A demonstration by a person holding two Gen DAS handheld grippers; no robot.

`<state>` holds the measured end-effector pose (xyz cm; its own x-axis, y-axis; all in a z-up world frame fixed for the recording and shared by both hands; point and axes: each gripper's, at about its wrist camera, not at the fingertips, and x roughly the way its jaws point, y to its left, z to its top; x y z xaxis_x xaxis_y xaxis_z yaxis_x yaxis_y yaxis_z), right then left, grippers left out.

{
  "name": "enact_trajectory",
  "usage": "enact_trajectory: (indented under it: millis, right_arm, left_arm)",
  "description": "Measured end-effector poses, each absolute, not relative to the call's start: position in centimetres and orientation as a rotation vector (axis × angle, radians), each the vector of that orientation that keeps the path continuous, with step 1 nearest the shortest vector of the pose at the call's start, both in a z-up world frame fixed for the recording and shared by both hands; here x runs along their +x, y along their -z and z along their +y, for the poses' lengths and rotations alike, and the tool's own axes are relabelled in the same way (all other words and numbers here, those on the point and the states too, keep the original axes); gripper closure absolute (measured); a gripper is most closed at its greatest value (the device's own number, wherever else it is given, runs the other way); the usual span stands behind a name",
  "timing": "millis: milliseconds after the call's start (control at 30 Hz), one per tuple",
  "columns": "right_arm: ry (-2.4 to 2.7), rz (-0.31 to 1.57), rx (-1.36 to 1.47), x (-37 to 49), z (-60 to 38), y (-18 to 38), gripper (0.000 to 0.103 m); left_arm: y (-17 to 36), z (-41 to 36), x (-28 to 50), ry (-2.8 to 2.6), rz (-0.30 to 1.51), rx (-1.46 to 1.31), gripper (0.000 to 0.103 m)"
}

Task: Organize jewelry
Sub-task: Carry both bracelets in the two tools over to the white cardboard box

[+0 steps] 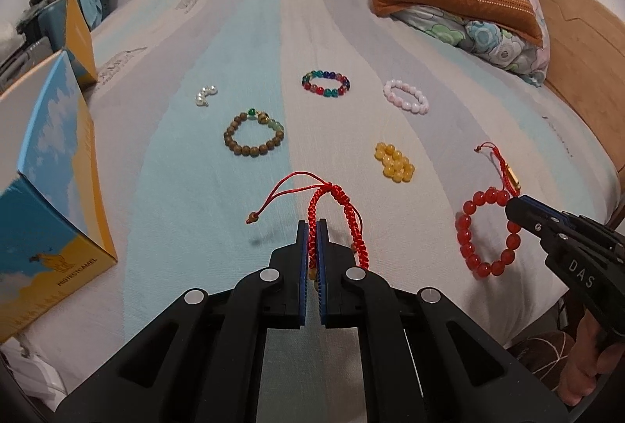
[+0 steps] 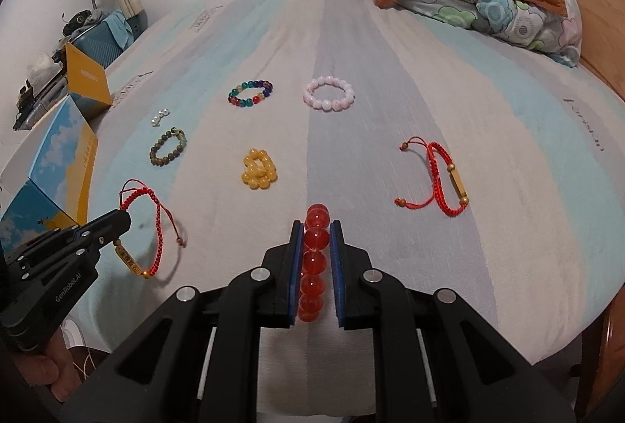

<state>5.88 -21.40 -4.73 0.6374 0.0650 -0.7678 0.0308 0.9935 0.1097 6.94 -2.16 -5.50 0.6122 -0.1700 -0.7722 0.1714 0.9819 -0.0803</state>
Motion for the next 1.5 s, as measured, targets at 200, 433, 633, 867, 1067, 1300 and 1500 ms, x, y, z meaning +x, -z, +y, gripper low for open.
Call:
enact_trajectory:
  millis: [200, 433, 633, 867, 1067, 1300, 1500]
  right_arm:
    - [-0.026, 0.888, 0.099, 6.6, -20.6, 4.0, 0.091]
    - [-0.026, 0.885, 0.067, 7.5, -19.8, 2.8, 0.091]
    - [-0.023, 0.865, 0.058, 8.0, -19.6, 1.4, 0.091]
    - [-0.031, 0.850, 0.036, 8.5, -18.8, -0.5, 0.091]
    - [-0.048, 0.827, 0.021, 9.1, -17.6, -2.9, 0.091]
    - [-0.138, 0.828, 0.041, 10.5, -14.7, -5.7, 0.091]
    - [-0.201, 0.811, 0.015, 11.2, -10.3, -7.9, 0.091]
  left_arm:
    - [4.1, -1.7, 7.1, 0.192, 0.877, -0.011, 0.100]
    - [2.4, -1.2, 7.3, 0.181, 0.860, -0.003, 0.100]
    - [1.0, -0.4, 7.7, 0.172, 0.850, 0.003, 0.100]
    - [-0.7, 0.7, 8.0, 0.154, 0.842, 0.016, 0.100]
    - [-2.6, 2.2, 8.1, 0.128, 0.826, 0.020, 0.100]
    - [-5.5, 5.1, 7.8, 0.067, 0.790, 0.007, 0.100]
    - [-7.0, 8.3, 7.4, 0.008, 0.772, -0.015, 0.100]
